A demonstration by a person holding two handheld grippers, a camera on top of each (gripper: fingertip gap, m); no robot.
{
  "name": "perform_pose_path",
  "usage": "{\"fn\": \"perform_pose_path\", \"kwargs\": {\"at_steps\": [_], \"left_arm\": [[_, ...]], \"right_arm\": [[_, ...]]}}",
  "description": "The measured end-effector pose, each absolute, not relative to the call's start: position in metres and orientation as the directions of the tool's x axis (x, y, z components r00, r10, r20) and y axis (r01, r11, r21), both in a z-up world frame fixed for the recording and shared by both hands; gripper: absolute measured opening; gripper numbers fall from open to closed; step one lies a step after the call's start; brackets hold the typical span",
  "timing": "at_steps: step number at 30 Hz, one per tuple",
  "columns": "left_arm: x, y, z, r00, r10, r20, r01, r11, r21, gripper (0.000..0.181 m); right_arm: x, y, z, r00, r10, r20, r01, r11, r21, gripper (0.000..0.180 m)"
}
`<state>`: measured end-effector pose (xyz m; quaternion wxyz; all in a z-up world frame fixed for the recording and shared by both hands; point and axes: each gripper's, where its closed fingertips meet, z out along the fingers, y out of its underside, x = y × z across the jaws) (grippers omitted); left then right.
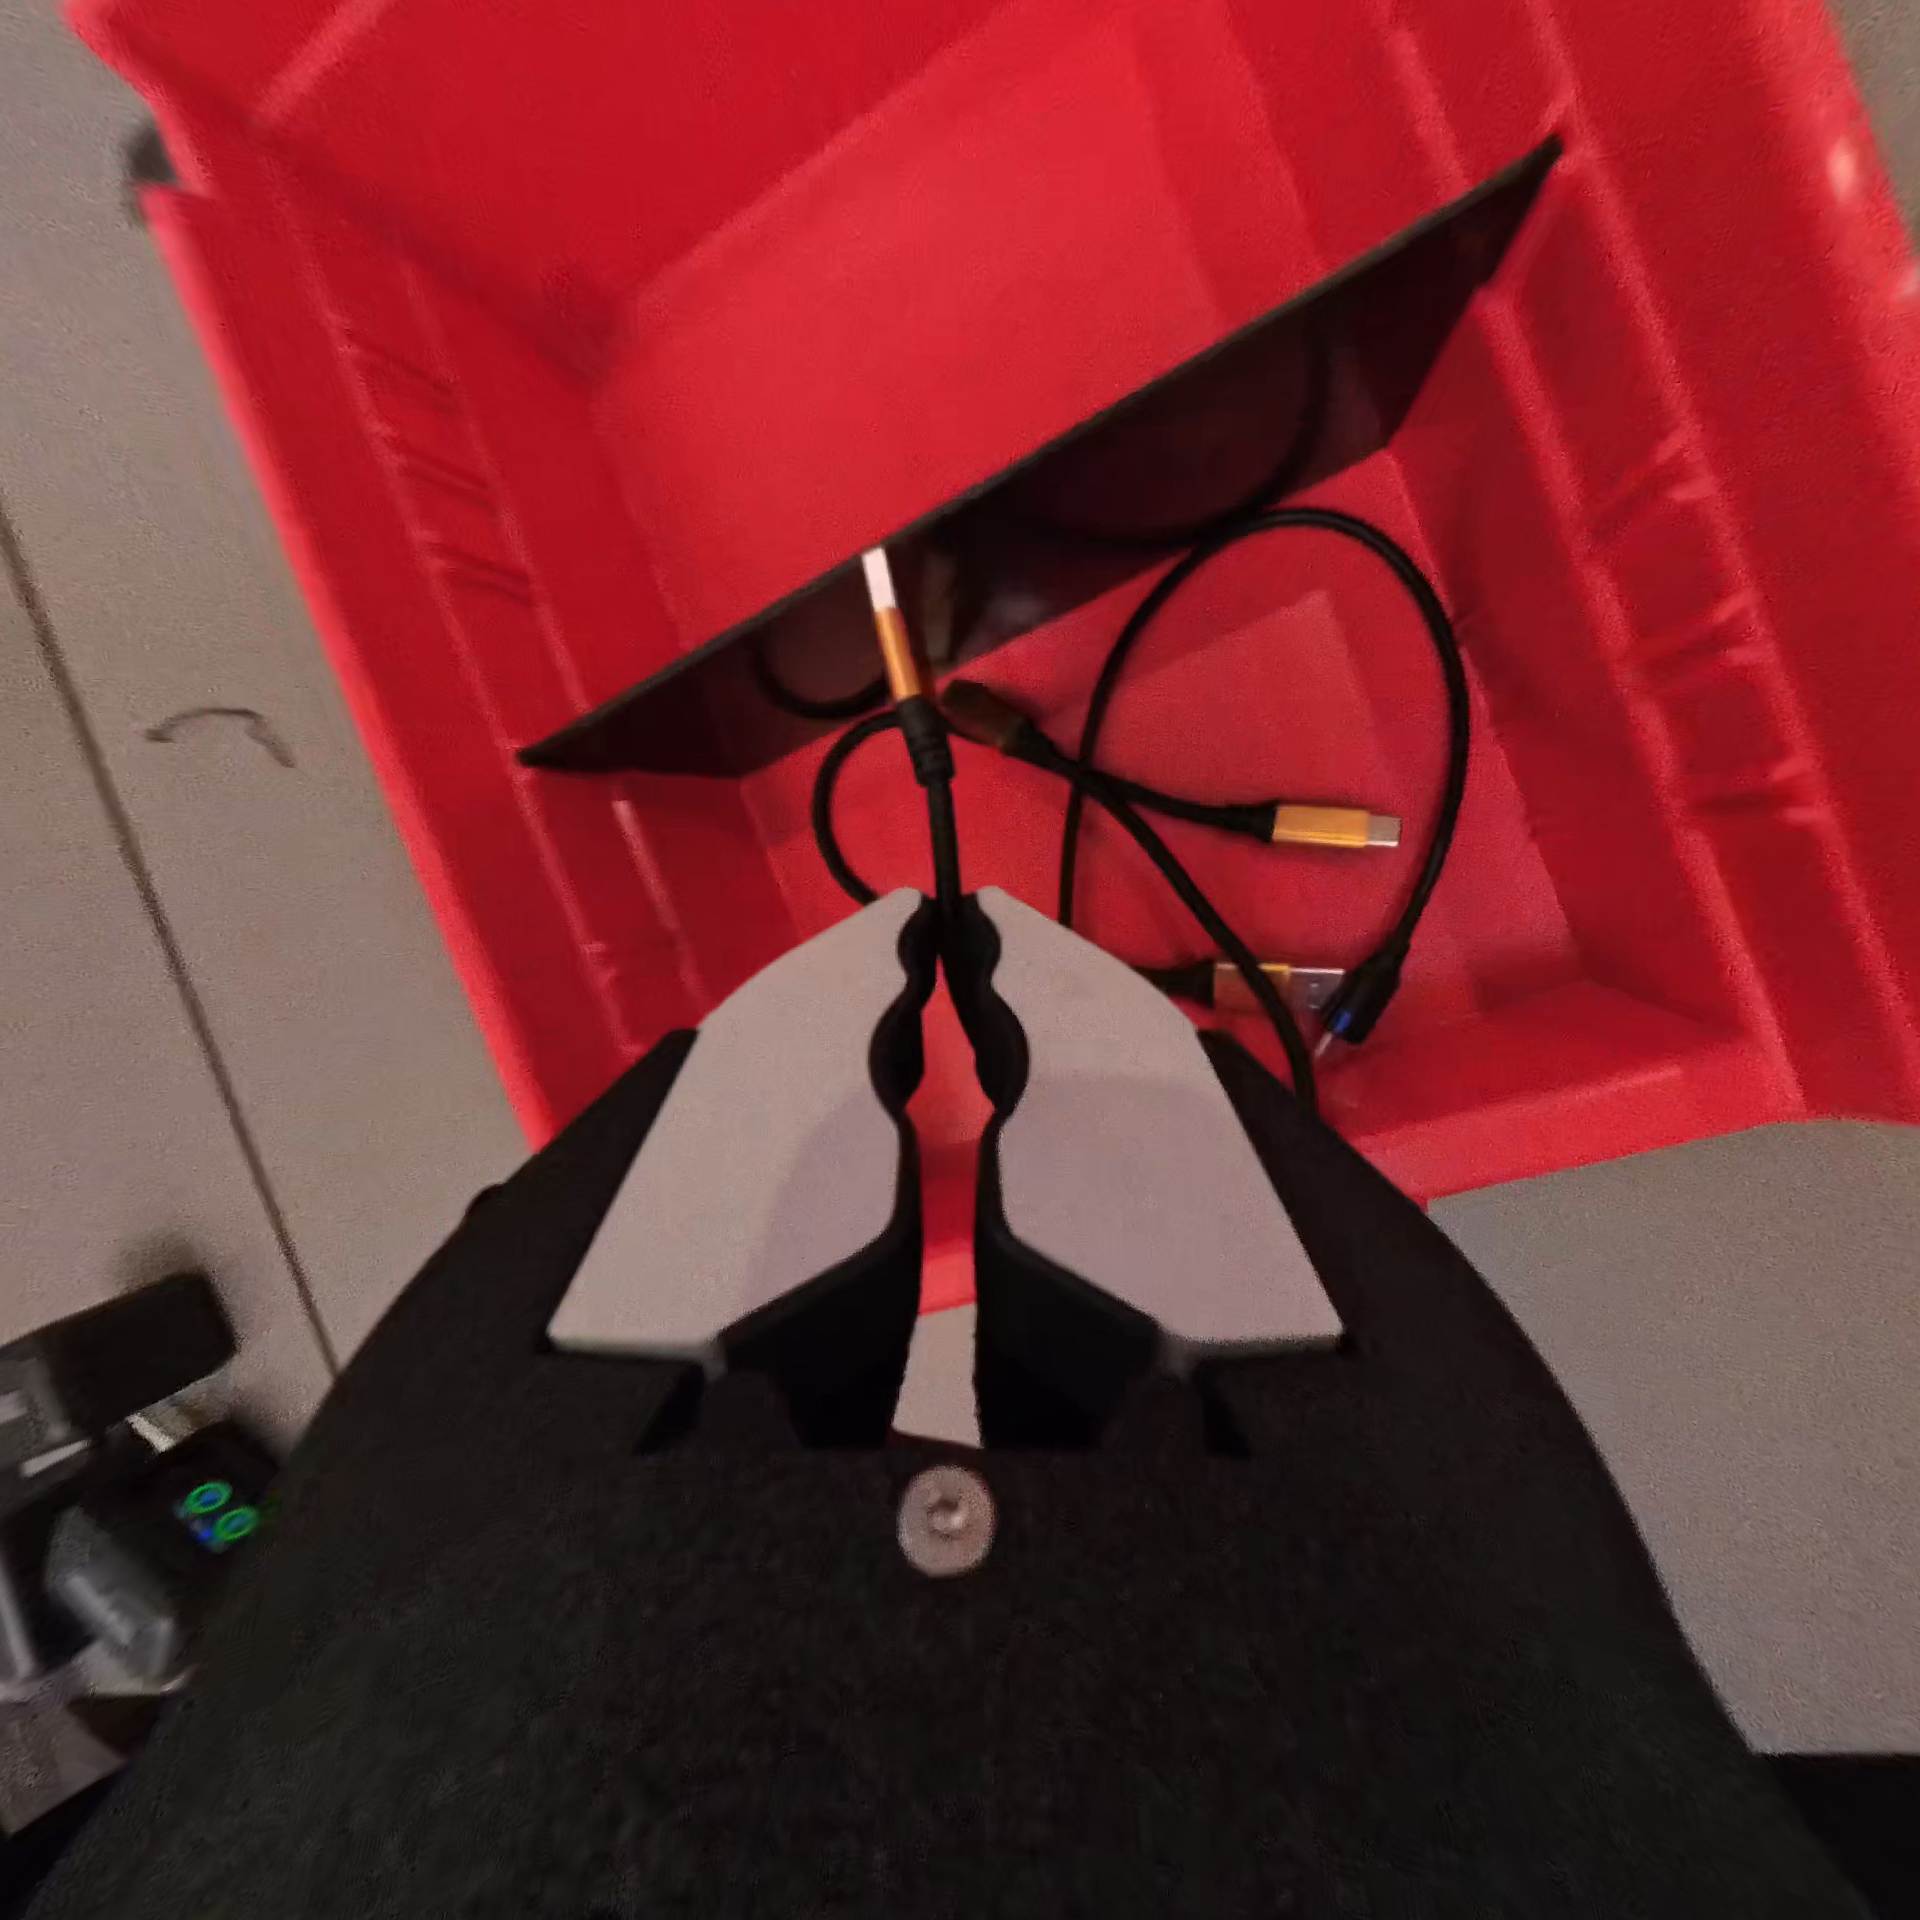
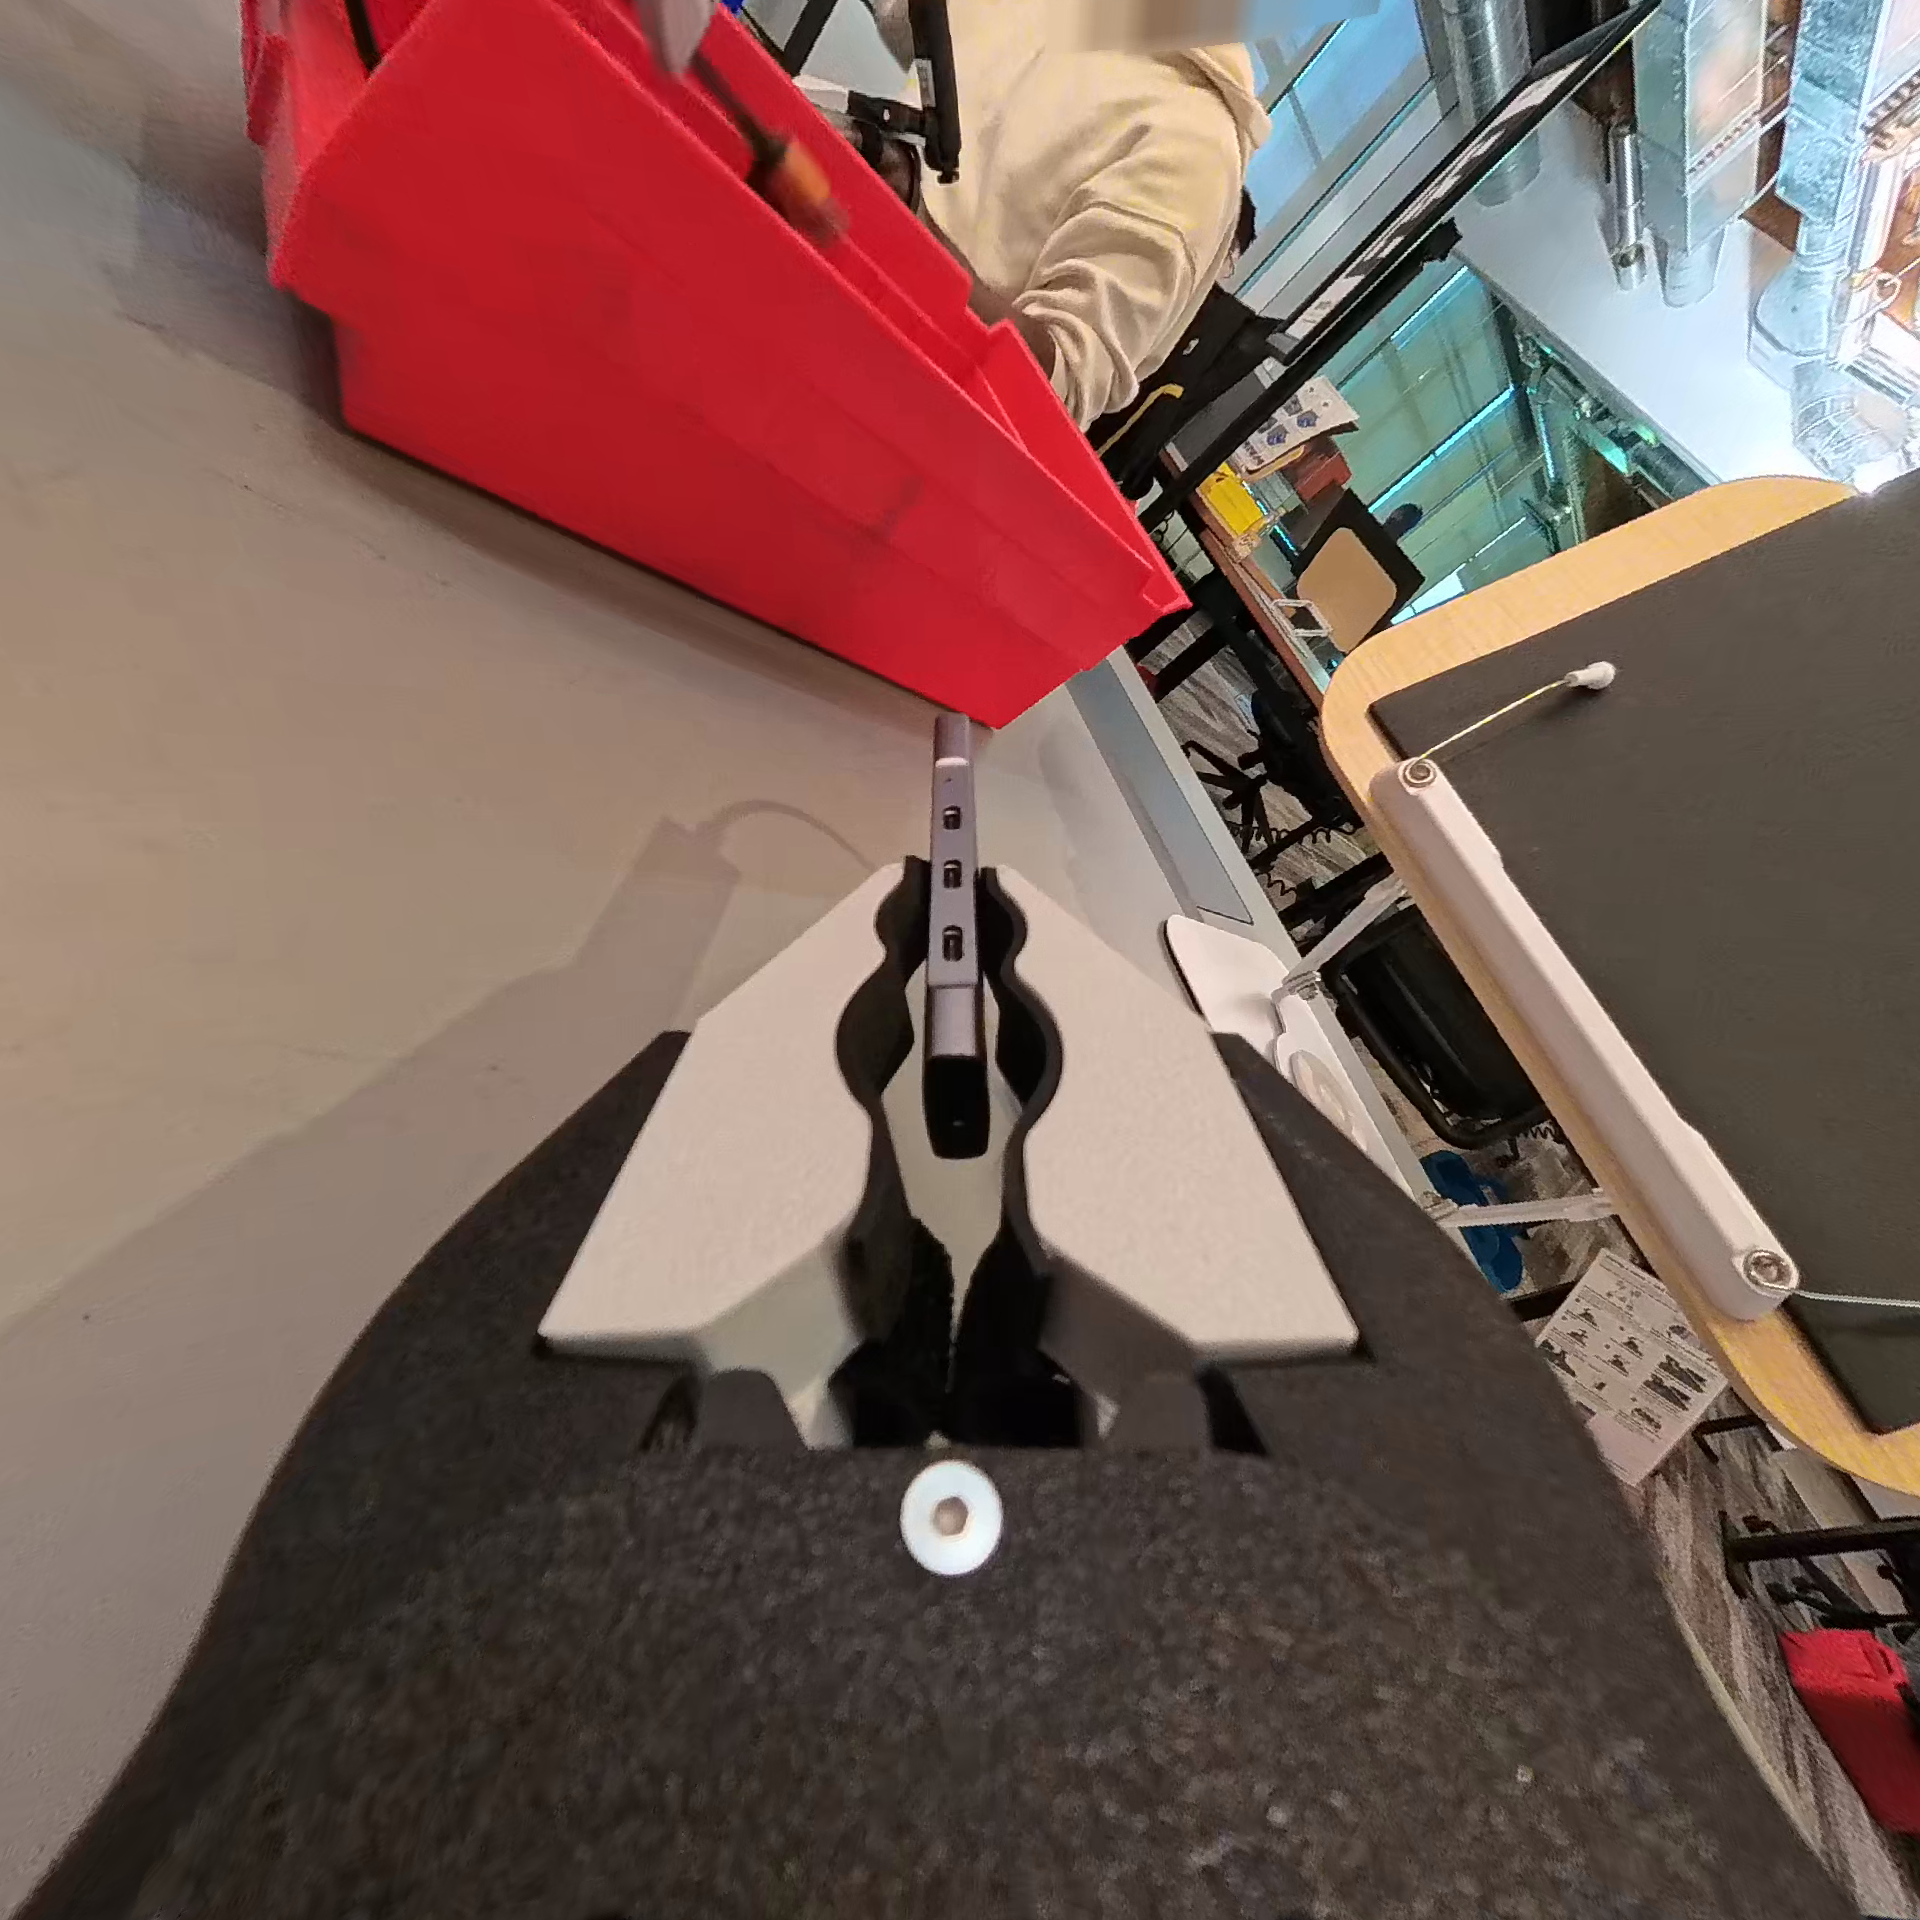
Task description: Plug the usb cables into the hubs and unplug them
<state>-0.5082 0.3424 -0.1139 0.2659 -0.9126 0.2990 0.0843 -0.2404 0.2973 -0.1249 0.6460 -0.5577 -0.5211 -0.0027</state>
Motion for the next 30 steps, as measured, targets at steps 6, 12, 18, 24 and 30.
{"fn": "perform_pose_path", "kwargs": {"at_steps": [6,12,18,24,30], "left_arm": [[-0.477,0.311,0.013,0.666,-0.401,-0.629,-0.746,-0.321,-0.584,0.003],[-0.354,0.217,0.002,0.386,-0.31,-0.869,-0.897,0.093,-0.432,0.003],[-0.261,0.125,-0.127,0.191,-0.454,-0.87,-0.877,0.319,-0.359,0.004],[-0.244,0.096,-0.172,0.06,-0.572,-0.818,-0.855,0.393,-0.338,0.004],[-0.251,0.083,-0.177,0.313,-0.872,-0.377,-0.716,0.044,-0.697,0.026]], "right_arm": [[-0.237,0.3,-0.119,0.492,0.57,0.658,0.563,0.368,-0.74,0.008],[-0.213,0.315,-0.102,0.642,0.597,0.48,0.405,0.268,-0.874,0.008],[-0.211,0.316,-0.103,0.646,0.586,0.489,0.418,0.265,-0.869,0.008],[-0.217,0.312,-0.106,0.614,0.584,0.53,0.454,0.288,-0.843,0.008],[-0.218,0.312,-0.108,0.61,0.592,0.527,0.455,0.283,-0.844,0.008]]}}
